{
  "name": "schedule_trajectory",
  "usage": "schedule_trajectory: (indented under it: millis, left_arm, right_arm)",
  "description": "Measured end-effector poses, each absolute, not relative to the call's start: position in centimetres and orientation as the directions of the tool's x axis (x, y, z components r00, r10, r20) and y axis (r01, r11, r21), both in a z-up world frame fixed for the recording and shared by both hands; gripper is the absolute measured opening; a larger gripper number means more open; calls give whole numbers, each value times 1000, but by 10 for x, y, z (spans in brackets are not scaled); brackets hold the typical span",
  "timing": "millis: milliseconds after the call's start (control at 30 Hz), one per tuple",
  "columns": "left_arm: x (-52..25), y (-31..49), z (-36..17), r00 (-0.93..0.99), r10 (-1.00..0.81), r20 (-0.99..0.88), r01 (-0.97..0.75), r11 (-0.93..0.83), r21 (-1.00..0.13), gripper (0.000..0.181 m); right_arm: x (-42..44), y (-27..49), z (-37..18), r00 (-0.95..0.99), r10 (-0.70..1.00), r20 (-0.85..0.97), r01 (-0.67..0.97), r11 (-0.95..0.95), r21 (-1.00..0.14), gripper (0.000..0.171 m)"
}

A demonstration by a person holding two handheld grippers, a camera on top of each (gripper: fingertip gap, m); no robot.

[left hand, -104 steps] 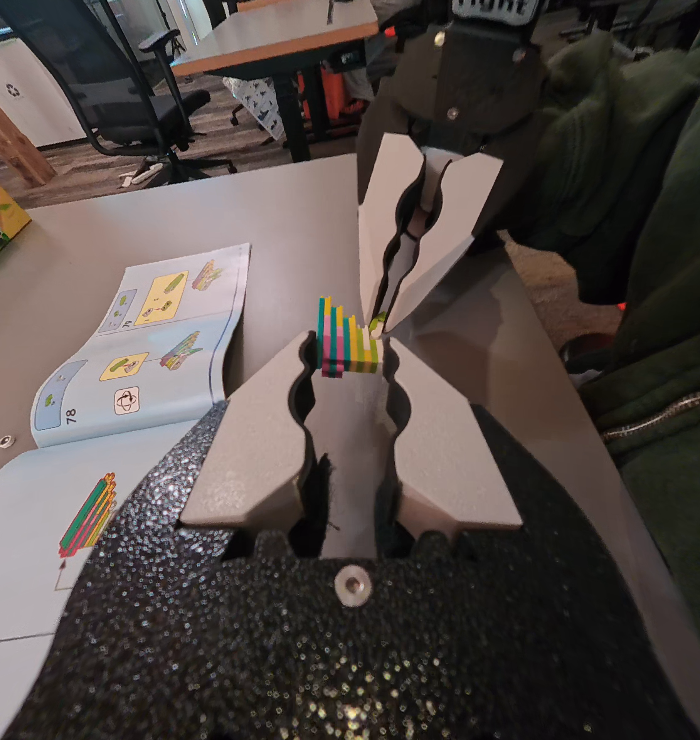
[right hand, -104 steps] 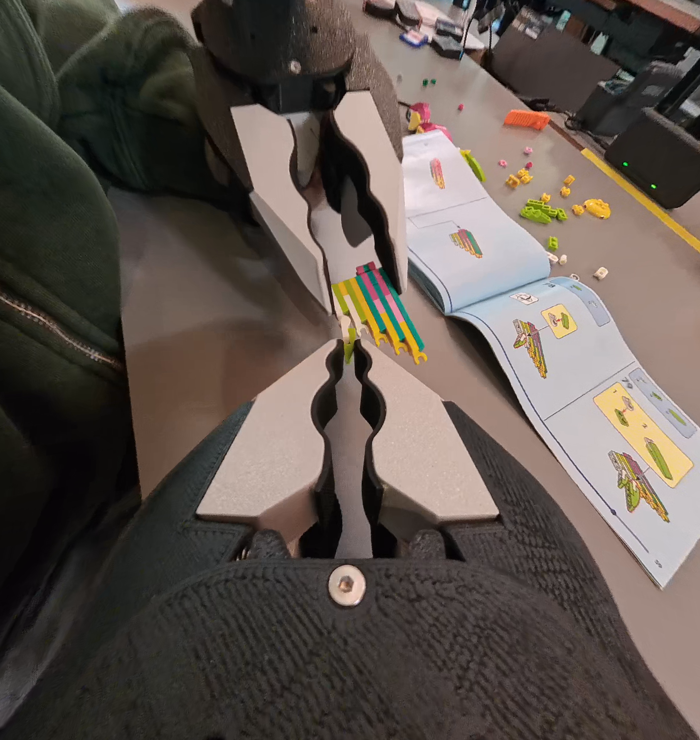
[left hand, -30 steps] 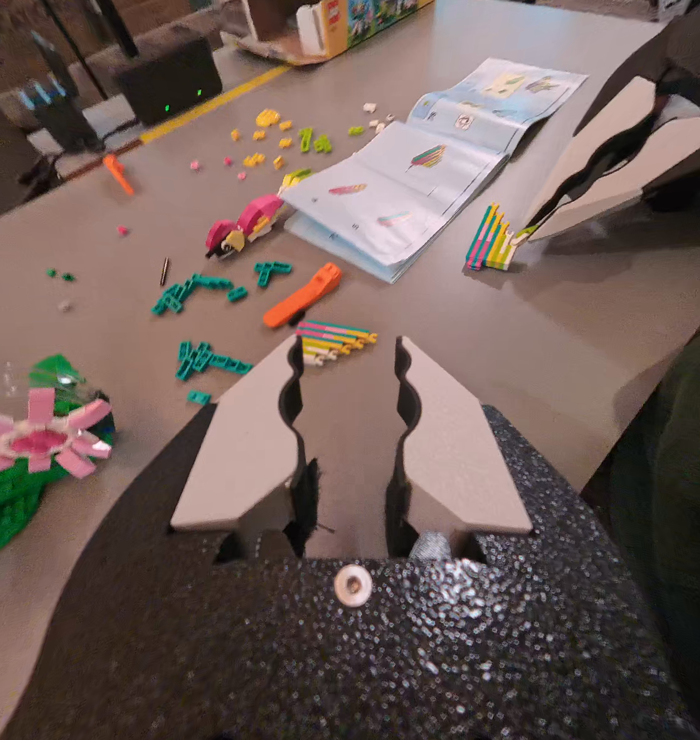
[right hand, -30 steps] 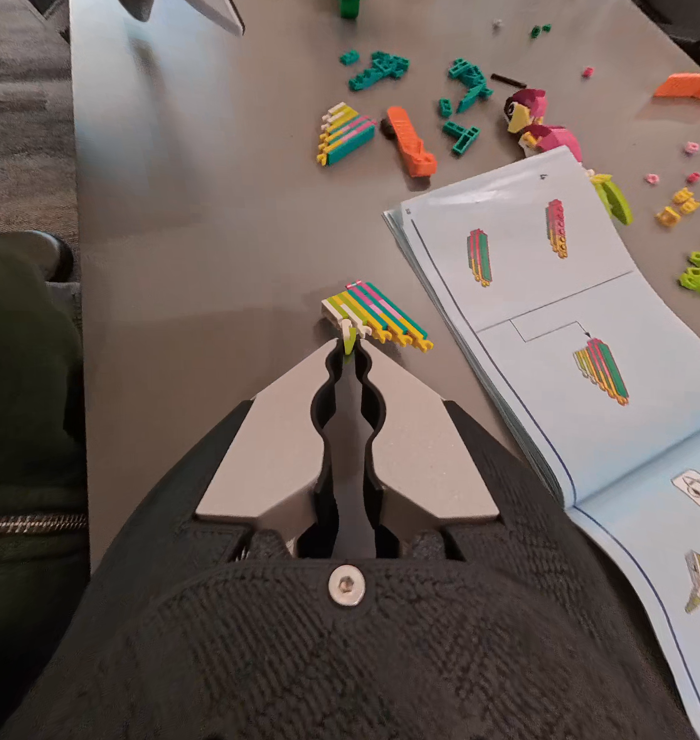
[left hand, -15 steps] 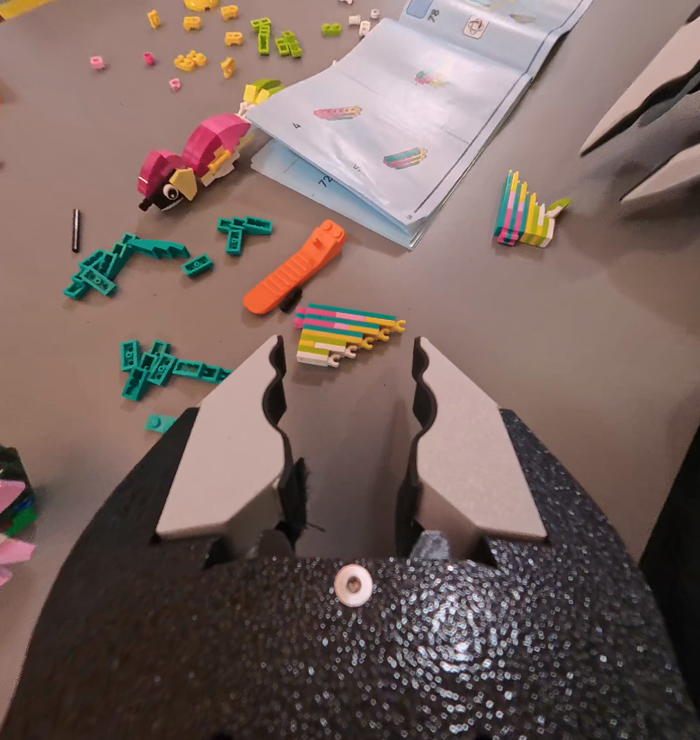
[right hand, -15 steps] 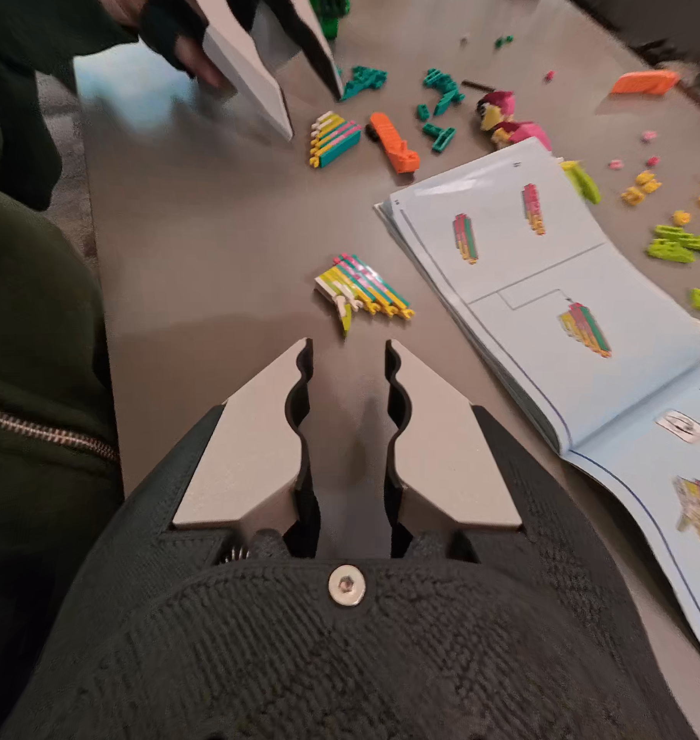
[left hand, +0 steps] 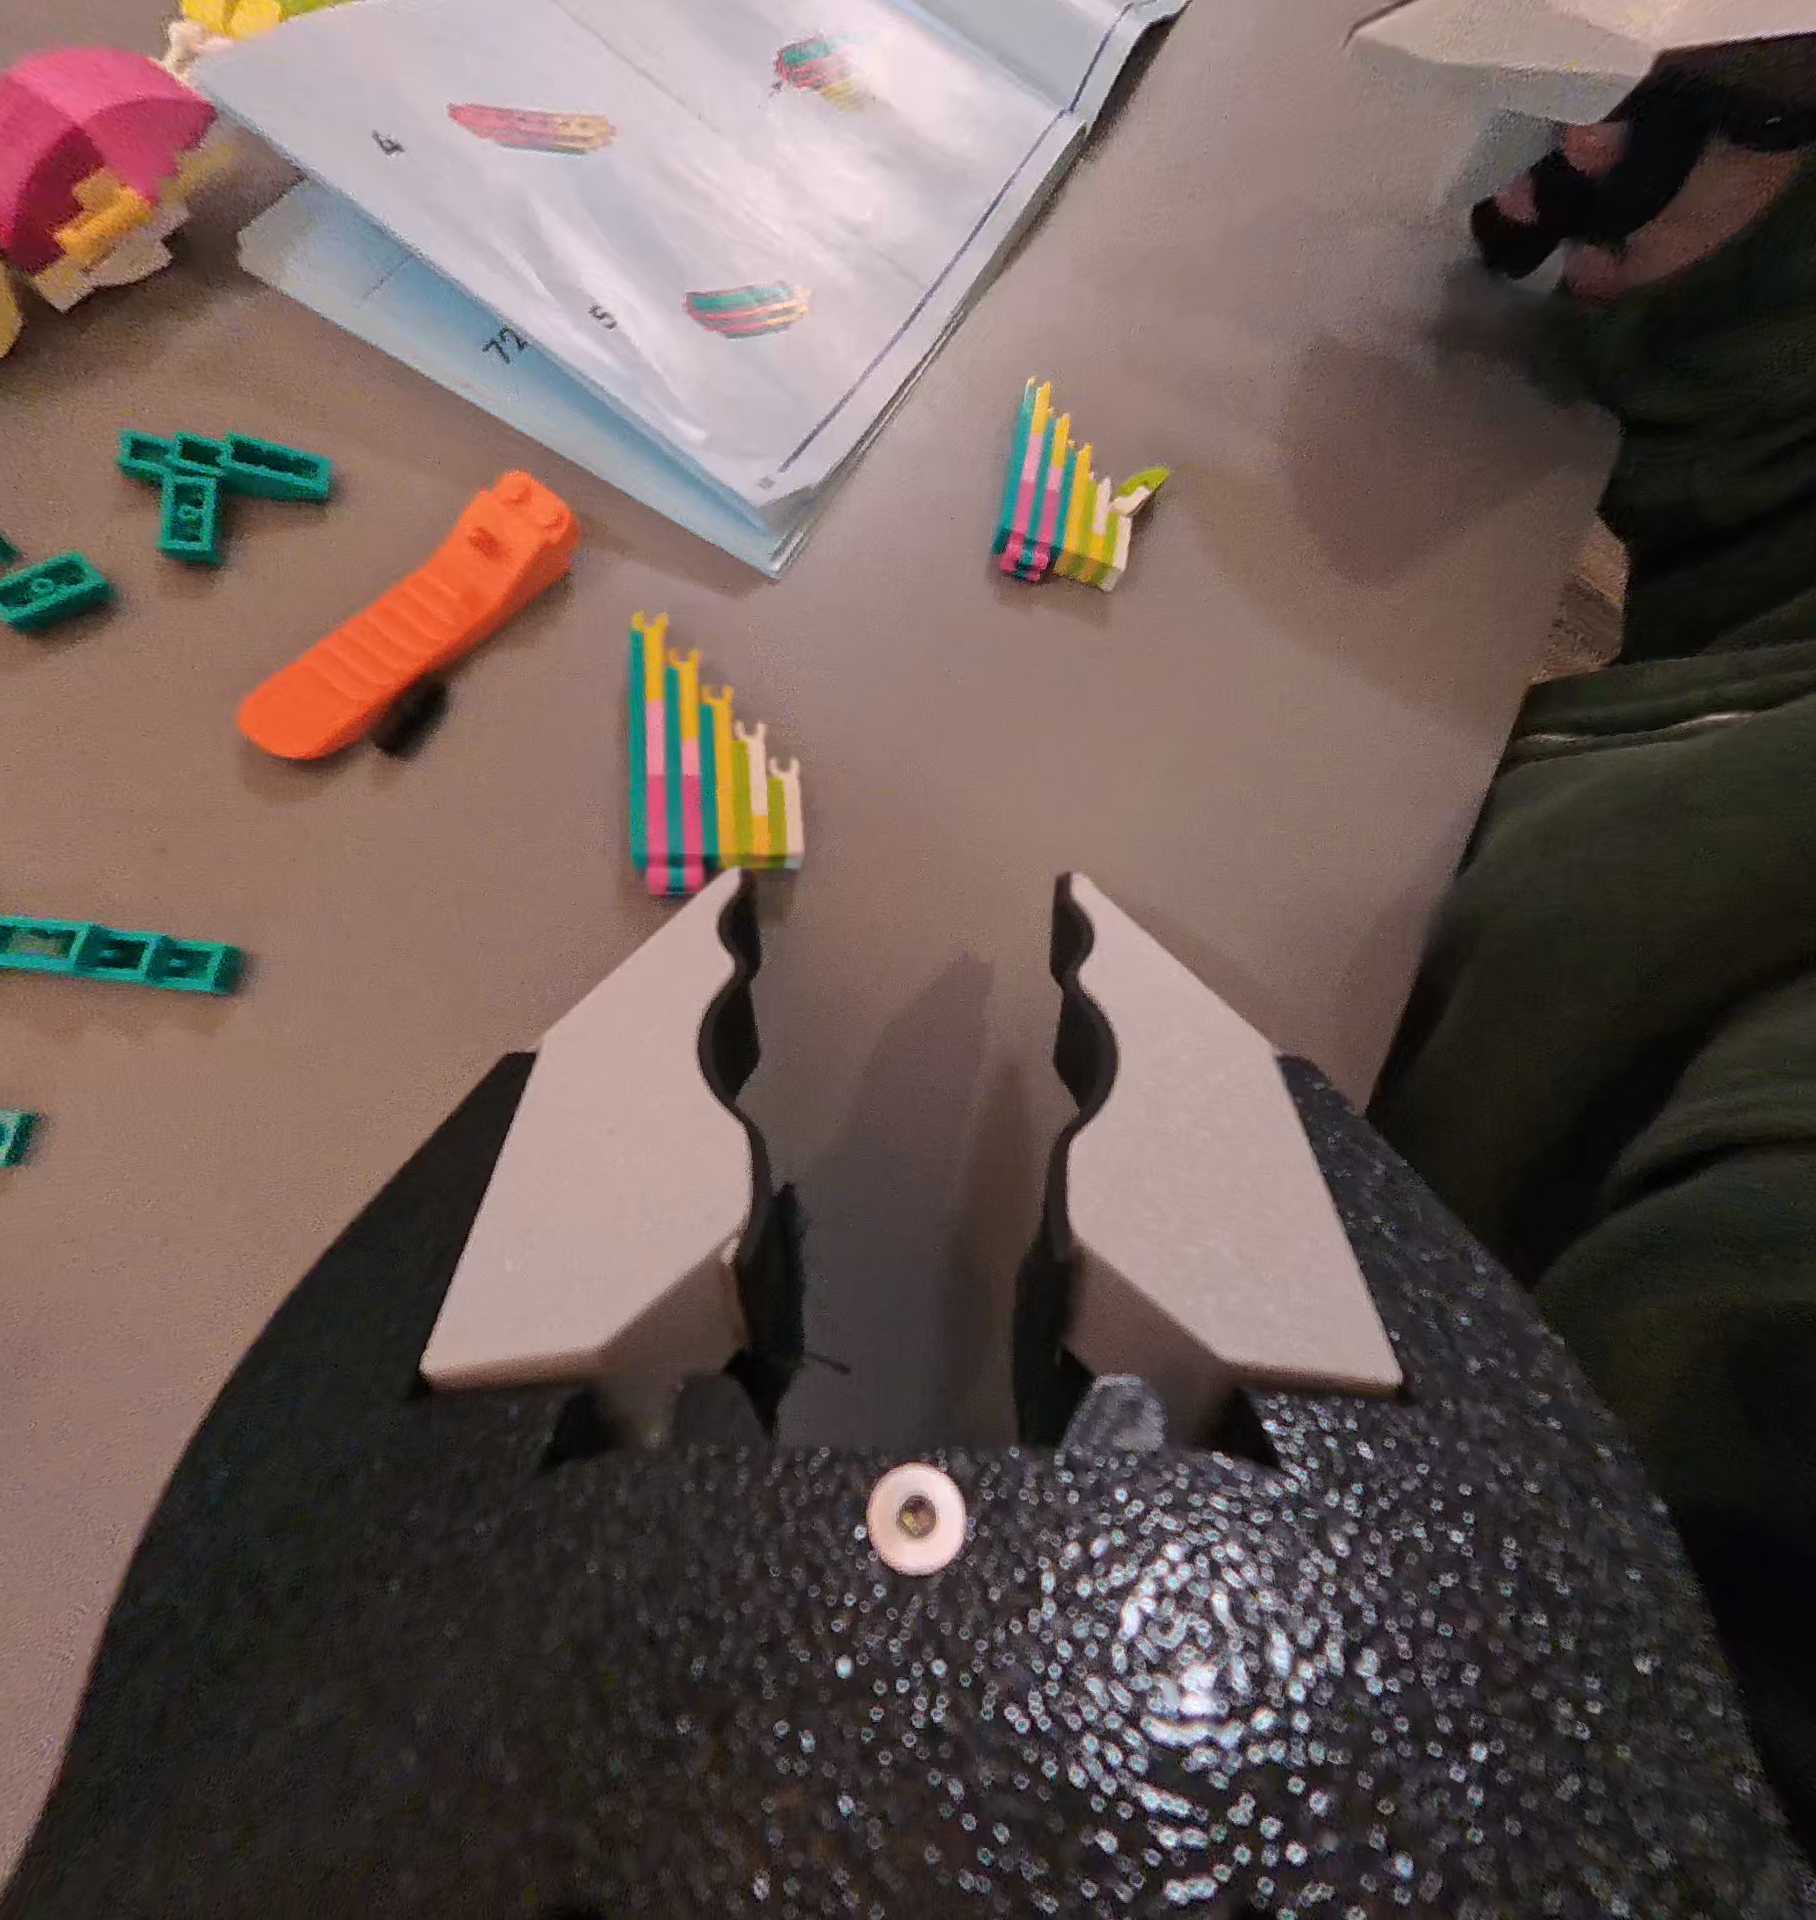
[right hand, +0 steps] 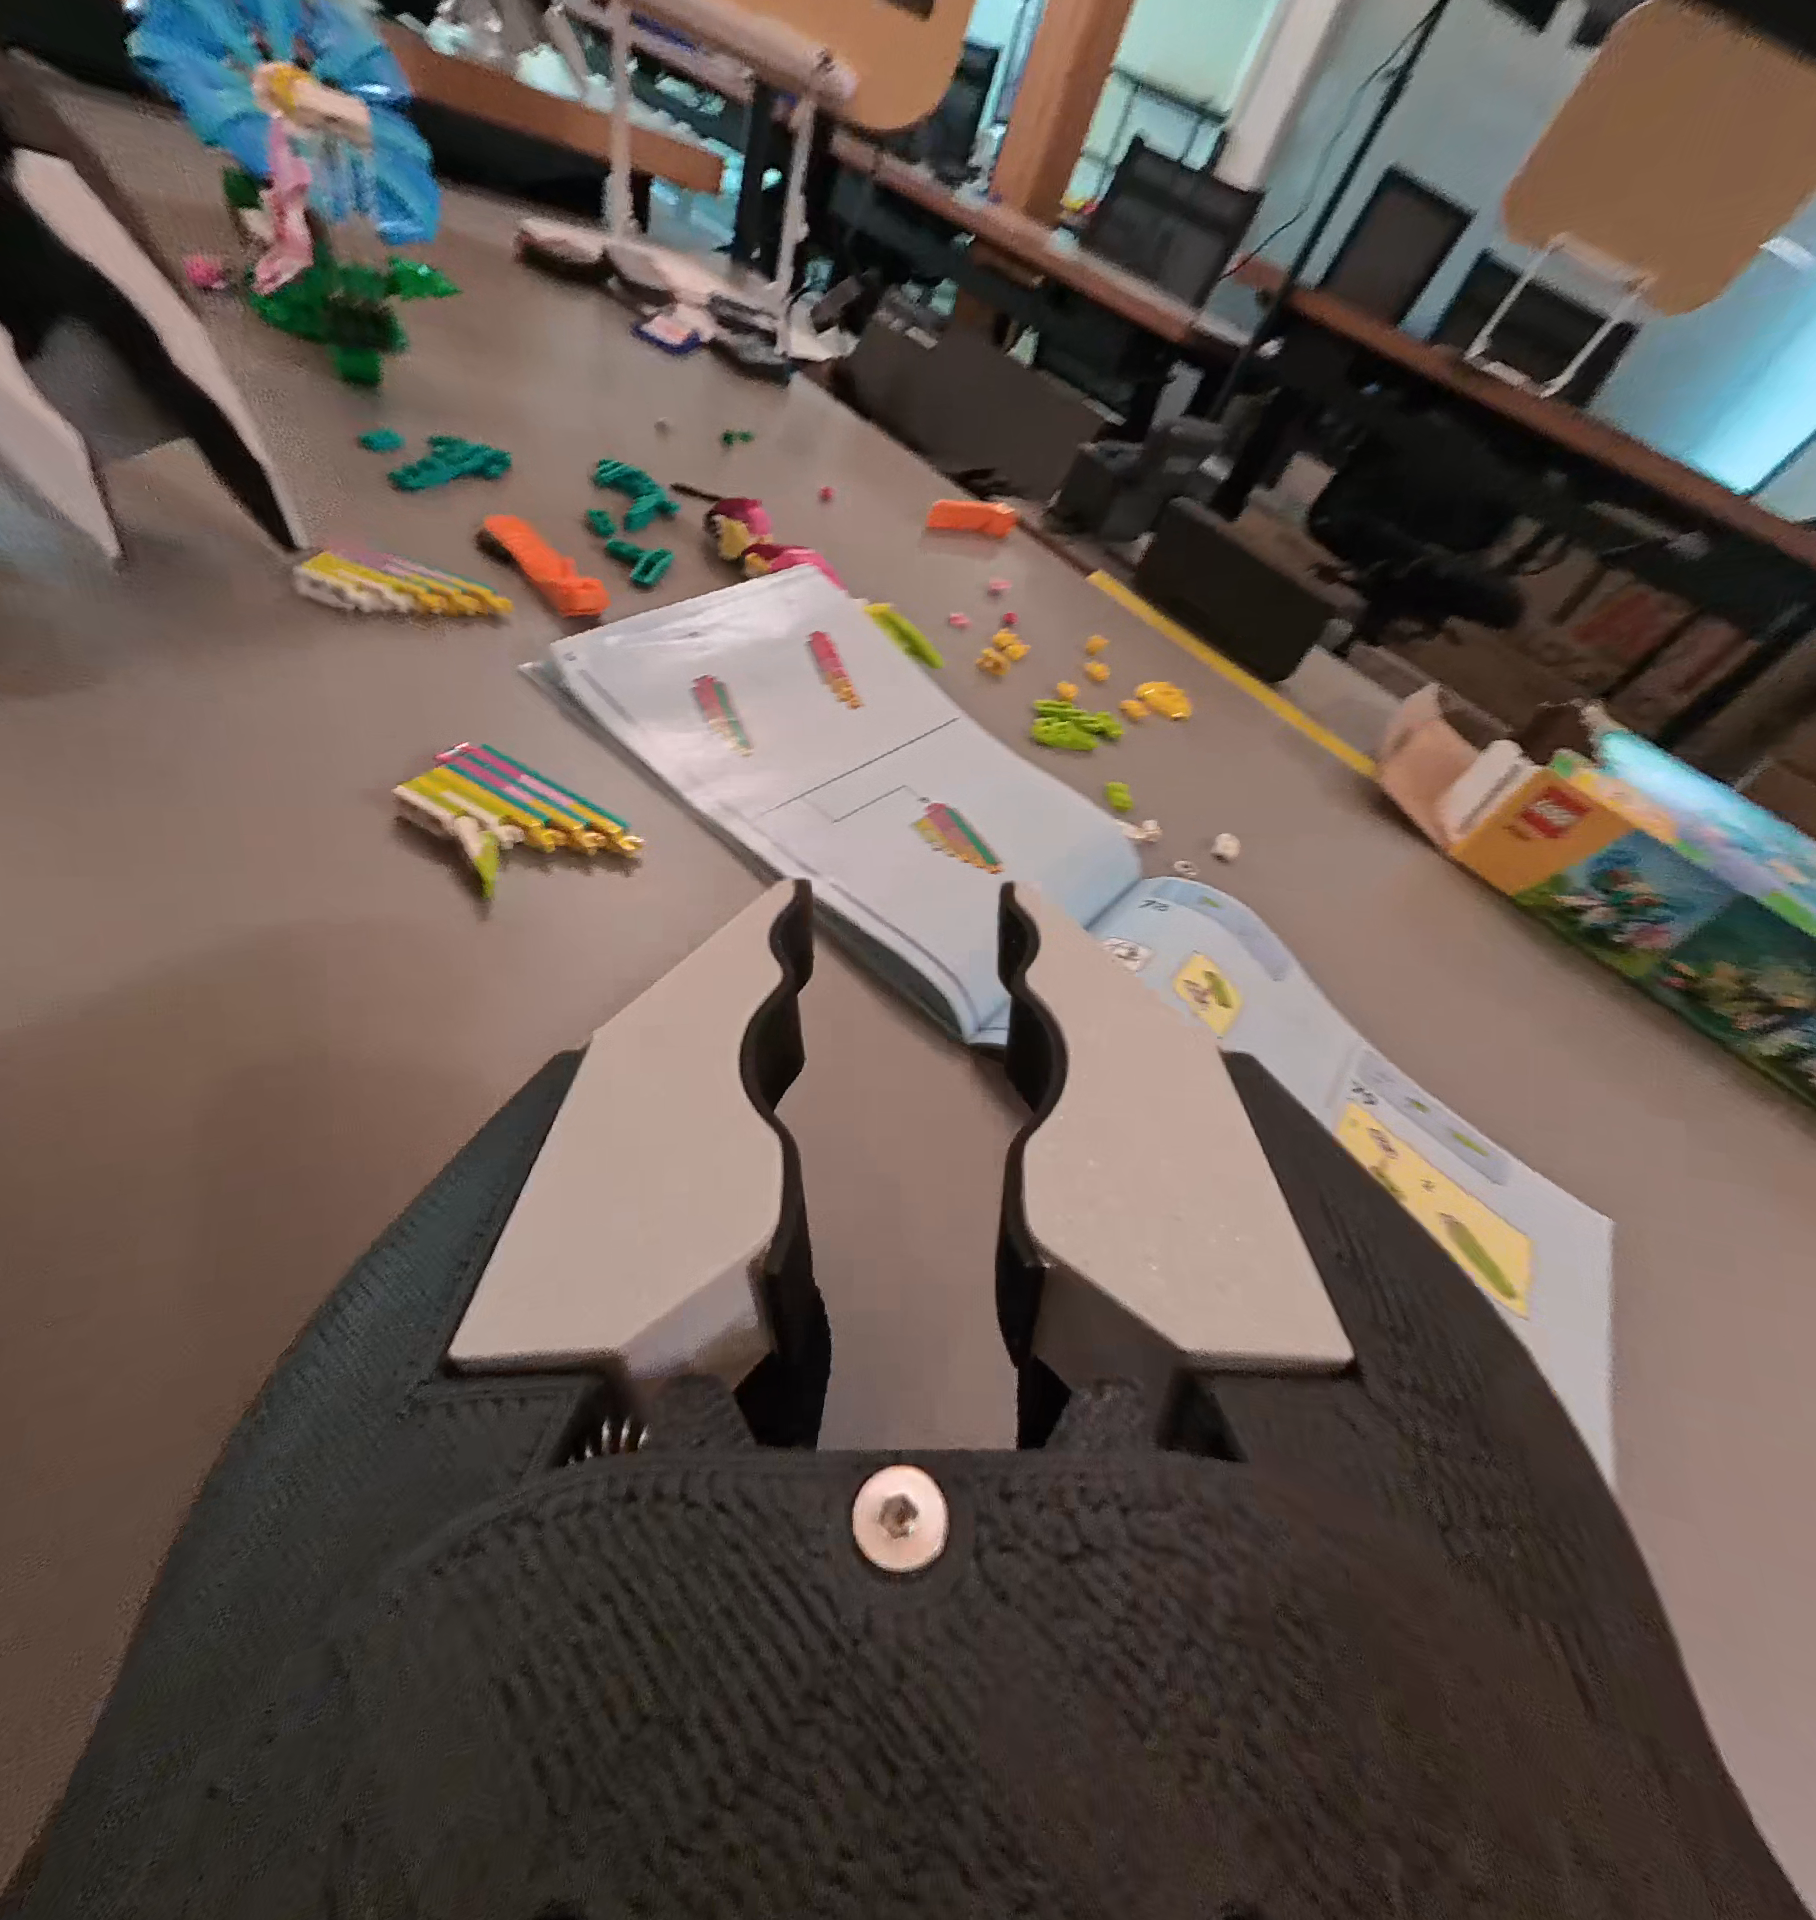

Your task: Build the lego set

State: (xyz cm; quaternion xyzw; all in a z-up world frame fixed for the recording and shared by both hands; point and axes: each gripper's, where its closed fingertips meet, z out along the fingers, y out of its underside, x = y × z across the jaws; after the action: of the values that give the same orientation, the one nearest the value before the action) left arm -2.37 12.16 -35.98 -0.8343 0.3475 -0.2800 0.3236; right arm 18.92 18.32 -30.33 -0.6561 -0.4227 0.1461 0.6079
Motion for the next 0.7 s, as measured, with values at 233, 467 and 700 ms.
schedule_trajectory:
  millis: [233,467,700]
  left_arm:
    - [-53,154,-307,752,-659,-15,-235,-247,-940,54]
    - [-126,142,-226,937,-143,-320,-263,316,-912,49]
    - [-151,153,-235,979,-106,-174,-138,289,-948,51]
  right_arm:
    - [225,210,-285,707,596,382,381,135,-915,35]
    - [250,224,-272,799,523,299,259,151,-954,35]
    - [247,223,-274,785,531,319,274,165,-948,24]
